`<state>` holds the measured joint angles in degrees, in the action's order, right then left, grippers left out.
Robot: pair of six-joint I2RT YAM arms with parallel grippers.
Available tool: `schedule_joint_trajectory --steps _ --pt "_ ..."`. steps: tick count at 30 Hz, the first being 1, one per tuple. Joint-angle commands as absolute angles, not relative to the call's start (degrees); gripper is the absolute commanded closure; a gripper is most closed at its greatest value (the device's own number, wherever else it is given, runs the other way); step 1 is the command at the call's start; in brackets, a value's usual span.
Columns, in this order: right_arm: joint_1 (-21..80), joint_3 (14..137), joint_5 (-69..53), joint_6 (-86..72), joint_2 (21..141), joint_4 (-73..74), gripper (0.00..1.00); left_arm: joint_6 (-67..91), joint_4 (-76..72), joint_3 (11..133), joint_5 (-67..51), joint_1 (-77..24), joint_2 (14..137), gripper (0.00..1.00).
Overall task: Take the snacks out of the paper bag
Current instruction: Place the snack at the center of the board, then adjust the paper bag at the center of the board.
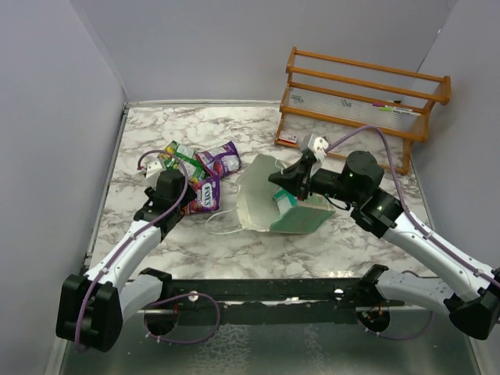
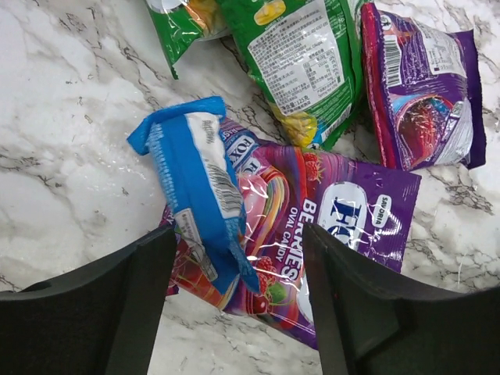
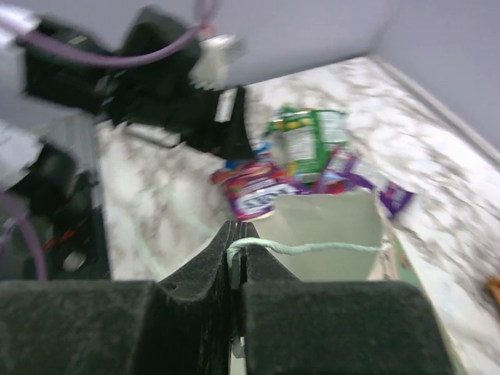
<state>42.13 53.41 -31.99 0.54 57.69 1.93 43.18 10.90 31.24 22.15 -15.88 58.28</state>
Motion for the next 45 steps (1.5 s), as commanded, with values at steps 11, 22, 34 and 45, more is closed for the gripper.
schedule_joint_trajectory --steps 11,22,34,45 --pt "33.30 63.44 12.34 13.11 57.75 0.31 0.98 39.89 10.67 34.96 17.29 -15.62 50.56 0.23" --pt "10.90 71.97 -11.95 16.62 64.89 6.41 0.98 38.37 11.90 35.83 14.53 -15.64 49.77 0.22" --pt "12.73 84.76 -53.93 15.15 78.94 15.74 0.98 37.22 11.51 35.84 11.47 -15.64 48.99 0.20" --pt "29.12 59.21 -70.84 3.54 75.17 2.55 0.98 31.87 -0.11 31.59 -8.94 -15.68 43.24 0.19"
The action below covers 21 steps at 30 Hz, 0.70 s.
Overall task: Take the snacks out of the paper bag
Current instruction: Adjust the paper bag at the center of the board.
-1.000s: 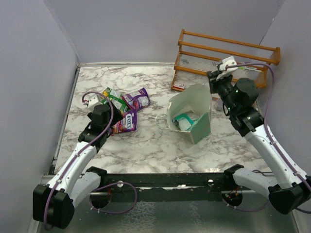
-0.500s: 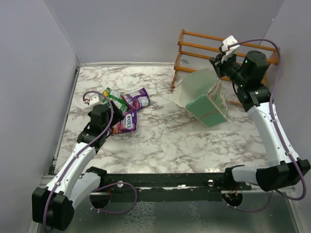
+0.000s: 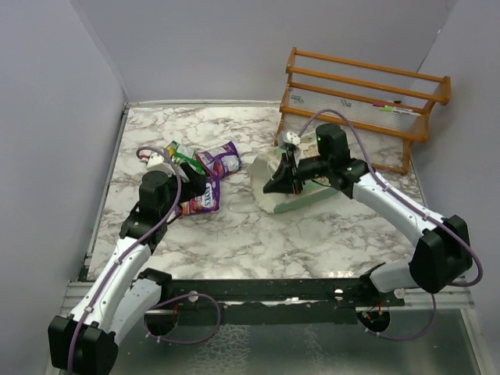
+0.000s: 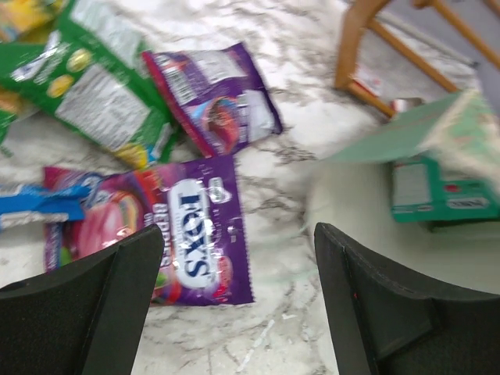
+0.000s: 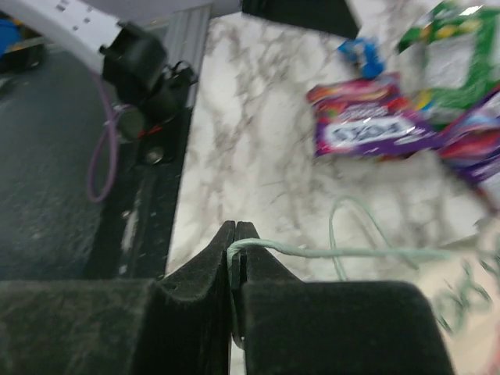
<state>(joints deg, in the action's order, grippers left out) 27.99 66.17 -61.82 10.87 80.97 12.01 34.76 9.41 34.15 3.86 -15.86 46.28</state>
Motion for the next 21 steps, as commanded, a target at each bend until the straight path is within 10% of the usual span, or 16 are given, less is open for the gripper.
schedule_joint_trajectory --steps 1,11,21 --pt "29.17 58.42 -70.29 3.27 73.60 2.00 0.98 32.27 -2.76 30.63 -11.94 -15.74 42.95 0.19" --pt "29.10 51.20 -53.71 1.28 62.36 -2.49 0.98 40.57 -26.12 22.30 -26.83 -19.30 40.56 0.16" --pt "29.09 49.82 -45.40 -1.88 59.94 -5.04 0.98 30.93 -24.61 20.16 -6.67 -47.25 39.24 0.29"
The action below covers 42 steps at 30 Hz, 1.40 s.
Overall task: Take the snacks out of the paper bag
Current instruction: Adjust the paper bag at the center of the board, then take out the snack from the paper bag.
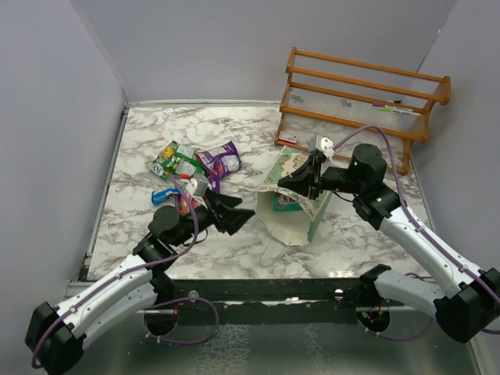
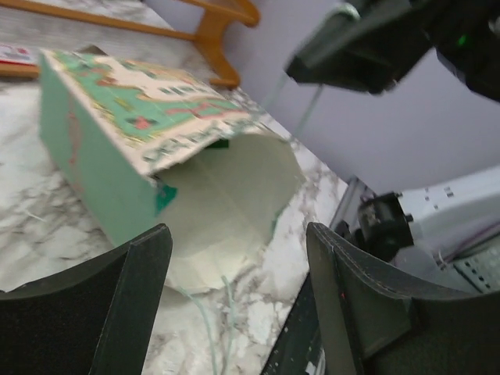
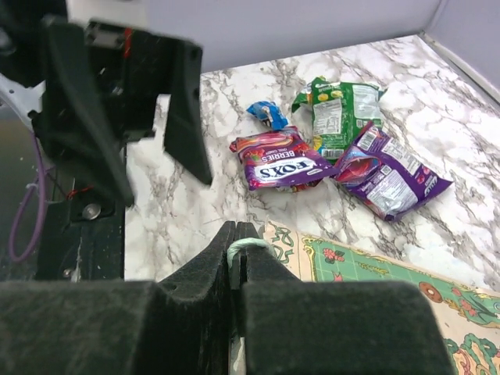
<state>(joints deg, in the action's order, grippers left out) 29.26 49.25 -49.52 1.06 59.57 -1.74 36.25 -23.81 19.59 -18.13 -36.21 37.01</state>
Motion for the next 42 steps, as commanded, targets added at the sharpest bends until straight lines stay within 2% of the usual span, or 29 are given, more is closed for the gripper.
schedule_joint_trajectory --steps 1,5,8,10,12,16,23,27,31,42 --pt "29.09 49.87 -45.17 -2.21 60.08 -5.16 0.98 30.36 -24.83 20.06 -3.68 -50.63 40.13 0.31" --pt "29.09 48.85 -38.97 -5.54 59.38 -7.15 0.98 26.09 -29.81 18.41 13.35 -67.38 44.20 0.33" --pt "29.09 48.15 -37.22 -7.90 58.63 -8.64 0.98 20.36 -31.37 21.04 25.40 -78.91 52.87 0.33" --pt "29.09 47.99 -37.66 -8.58 58.22 -9.21 0.98 20.93 -26.18 26.29 32.47 -80.80 60.71 0.34" --pt "29.09 48.03 -37.44 -8.77 57.67 -9.17 0.98 23.08 -21.96 31.31 36.29 -80.78 67.66 0.37" --pt "29.09 47.96 -36.17 -9.50 55.85 -9.39 0.98 21.55 -26.82 33.88 38.36 -79.61 76.10 0.38" --pt "29.09 47.44 -36.17 -11.27 54.36 -10.12 0.98 26.61 -28.22 36.78 29.74 -69.66 82.06 0.45" --pt "29.09 46.38 -36.15 -12.94 54.28 -12.03 0.98 23.32 -29.78 39.02 30.54 -69.19 84.89 0.34" --pt "29.09 46.37 -37.76 -14.09 55.06 -13.52 0.98 22.31 -30.64 40.87 30.88 -68.93 87.36 0.31" --pt "29.09 46.36 -38.64 -16.00 54.87 -14.73 0.98 26.15 -28.03 46.56 43.62 -67.73 95.62 0.14"
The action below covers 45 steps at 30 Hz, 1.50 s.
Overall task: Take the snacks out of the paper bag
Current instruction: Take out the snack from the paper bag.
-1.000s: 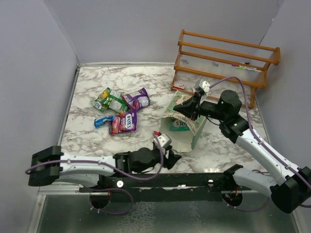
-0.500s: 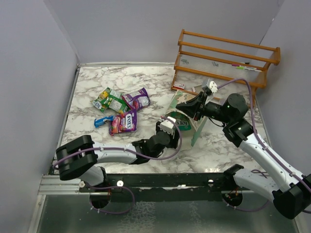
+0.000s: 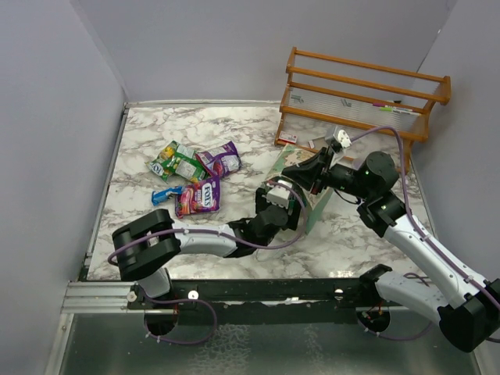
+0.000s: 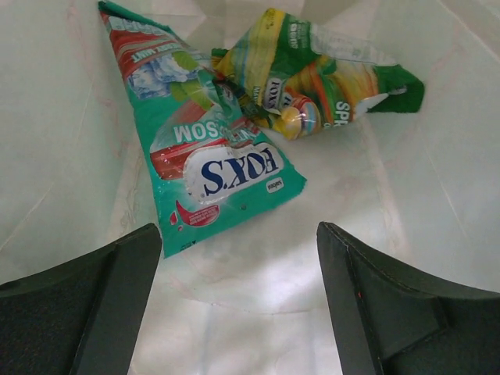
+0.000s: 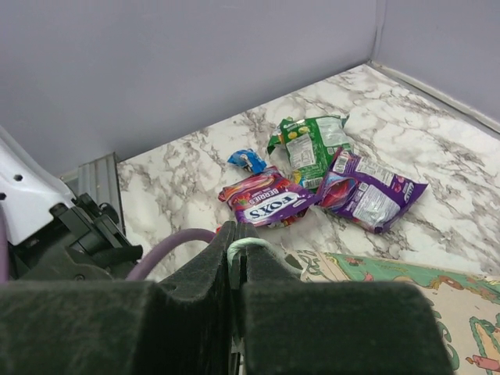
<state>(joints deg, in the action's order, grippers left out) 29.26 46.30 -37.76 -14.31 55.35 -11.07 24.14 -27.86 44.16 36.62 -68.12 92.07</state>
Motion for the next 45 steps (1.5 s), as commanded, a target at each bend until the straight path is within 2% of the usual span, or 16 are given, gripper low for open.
schedule_joint_trajectory --steps 1,8,11,18,22,28,36,45 --pt "29.09 46.40 -38.73 -16.22 54.91 -14.84 0.98 26.52 -27.18 47.37 45.08 -67.64 96.60 0.13" --pt "29.09 46.78 -38.76 -16.28 54.05 -13.78 0.98 26.86 -26.88 51.61 48.17 -64.73 104.12 0.08" --pt "29.09 46.77 -38.78 -16.46 53.55 -13.59 0.98 26.94 -30.19 51.98 41.12 -62.22 105.55 0.16" --pt "29.09 46.82 -38.73 -16.63 52.67 -12.66 0.98 22.03 -40.90 50.82 31.90 -61.34 104.97 0.53" --pt "29.09 46.59 -37.91 -16.20 51.78 -12.40 0.98 21.44 -43.19 49.05 28.50 -61.26 102.30 0.81" --pt "29.09 46.49 -36.92 -15.78 51.52 -11.94 0.98 22.27 -42.43 44.68 24.08 -61.23 94.61 1.00" --pt "29.10 45.52 -33.44 -14.75 51.49 -11.52 0.98 19.81 -39.08 36.56 9.68 -61.30 76.52 1.00" --pt "29.09 44.45 -28.45 -14.40 52.01 -11.23 0.98 13.07 -27.88 35.29 -6.23 -61.35 54.52 1.00"
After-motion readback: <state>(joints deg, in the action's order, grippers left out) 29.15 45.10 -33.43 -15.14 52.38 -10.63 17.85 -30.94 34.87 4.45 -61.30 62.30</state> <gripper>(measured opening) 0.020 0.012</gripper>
